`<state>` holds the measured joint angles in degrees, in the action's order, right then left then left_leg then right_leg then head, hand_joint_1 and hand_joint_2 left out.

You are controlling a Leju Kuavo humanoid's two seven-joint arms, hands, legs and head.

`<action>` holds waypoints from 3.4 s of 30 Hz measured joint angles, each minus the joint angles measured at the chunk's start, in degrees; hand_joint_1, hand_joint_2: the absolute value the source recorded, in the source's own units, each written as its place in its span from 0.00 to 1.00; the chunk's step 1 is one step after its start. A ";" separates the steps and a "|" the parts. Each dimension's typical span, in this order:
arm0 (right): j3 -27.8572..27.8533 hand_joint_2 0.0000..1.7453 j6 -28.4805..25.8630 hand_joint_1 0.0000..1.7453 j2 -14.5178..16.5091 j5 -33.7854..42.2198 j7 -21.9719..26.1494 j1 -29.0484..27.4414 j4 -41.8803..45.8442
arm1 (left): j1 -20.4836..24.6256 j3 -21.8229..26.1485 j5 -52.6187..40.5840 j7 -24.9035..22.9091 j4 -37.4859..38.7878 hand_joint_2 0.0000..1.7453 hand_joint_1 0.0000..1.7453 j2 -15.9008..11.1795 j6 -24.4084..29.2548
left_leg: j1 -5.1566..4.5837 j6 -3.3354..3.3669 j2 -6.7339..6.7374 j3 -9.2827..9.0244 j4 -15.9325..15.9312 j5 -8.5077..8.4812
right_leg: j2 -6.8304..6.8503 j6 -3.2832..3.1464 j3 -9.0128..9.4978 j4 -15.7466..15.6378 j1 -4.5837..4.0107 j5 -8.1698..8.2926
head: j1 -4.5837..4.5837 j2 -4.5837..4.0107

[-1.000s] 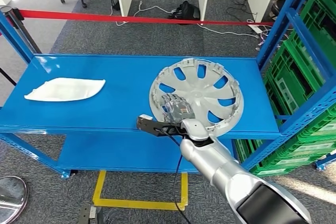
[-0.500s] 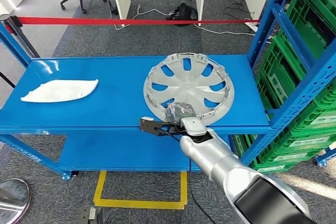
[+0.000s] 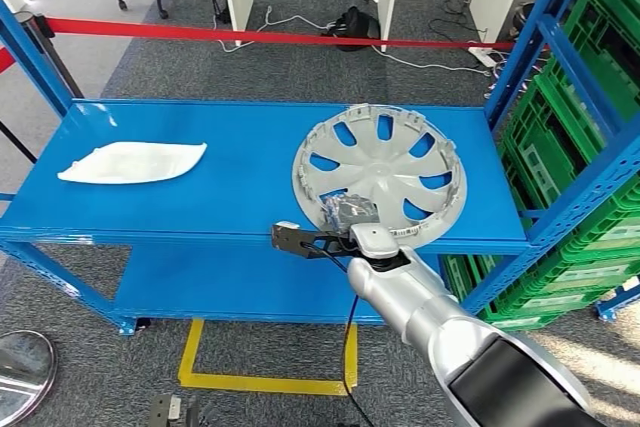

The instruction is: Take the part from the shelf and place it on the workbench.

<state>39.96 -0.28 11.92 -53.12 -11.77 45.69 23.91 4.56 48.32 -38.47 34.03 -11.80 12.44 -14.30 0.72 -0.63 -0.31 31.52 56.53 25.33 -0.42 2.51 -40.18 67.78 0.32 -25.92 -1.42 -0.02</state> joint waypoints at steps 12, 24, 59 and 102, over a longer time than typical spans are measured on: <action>-1.46 1.00 -1.31 1.00 1.13 -1.41 0.89 0.06 0.02 | -0.01 0.98 0.20 -2.44 0.00 1.00 0.00 0.02 0.53 | -0.07 -2.81 -0.14 8.62 16.43 7.66 | -0.01 -2.73 4.33 -8.88 0.14 2.56 | 0.45 0.00; -2.70 1.00 -1.66 1.00 1.13 -1.49 1.44 -0.30 0.02 | 0.23 2.31 1.21 -1.76 0.00 1.00 0.00 0.23 -0.92 | 0.43 -0.38 -0.09 1.80 0.19 -1.12 | -0.25 0.15 1.84 -3.95 0.04 -0.48 | 0.04 0.00; -14.16 1.00 -23.09 1.00 0.71 24.93 31.36 -22.28 39.49 | -0.26 2.50 -1.77 -4.11 0.00 1.00 0.00 0.71 4.59 | 0.19 0.04 -0.42 3.08 0.86 -1.20 | -0.11 0.20 -3.93 8.29 -0.13 -5.69 | -0.07 0.00; -7.59 1.00 -13.49 1.00 -6.26 41.76 48.40 -44.68 88.95 | -0.43 2.54 -2.85 -2.60 0.00 1.00 0.00 1.03 6.04 | 0.15 -2.74 -0.26 5.31 8.72 4.78 | -0.46 -2.35 5.19 -7.64 0.44 0.26 | 0.78 0.00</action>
<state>32.37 -13.78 5.67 -11.36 36.63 1.01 112.86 4.13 50.86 -41.32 31.42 -11.80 13.46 -8.26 0.87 -3.37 -0.57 36.83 65.25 30.10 -0.87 0.16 -34.99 60.14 0.76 -25.66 -0.64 -0.02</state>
